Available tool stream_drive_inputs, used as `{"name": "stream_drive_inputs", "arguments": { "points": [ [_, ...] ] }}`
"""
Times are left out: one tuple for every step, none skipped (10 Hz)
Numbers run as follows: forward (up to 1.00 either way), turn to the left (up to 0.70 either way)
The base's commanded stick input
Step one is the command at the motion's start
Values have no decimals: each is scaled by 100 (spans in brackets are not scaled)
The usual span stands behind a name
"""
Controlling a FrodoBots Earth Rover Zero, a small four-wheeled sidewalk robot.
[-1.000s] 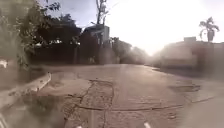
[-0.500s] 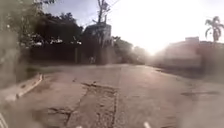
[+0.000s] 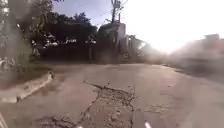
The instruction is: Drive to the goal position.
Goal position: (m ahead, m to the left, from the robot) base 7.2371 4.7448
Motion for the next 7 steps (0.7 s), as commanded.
{"name": "stream_drive_inputs", "arguments": {
  "points": [
    [100, 0],
    [100, 0],
    [100, 0],
    [100, 0],
    [100, 0],
    [100, 0],
    [100, 0]
  ]
}}
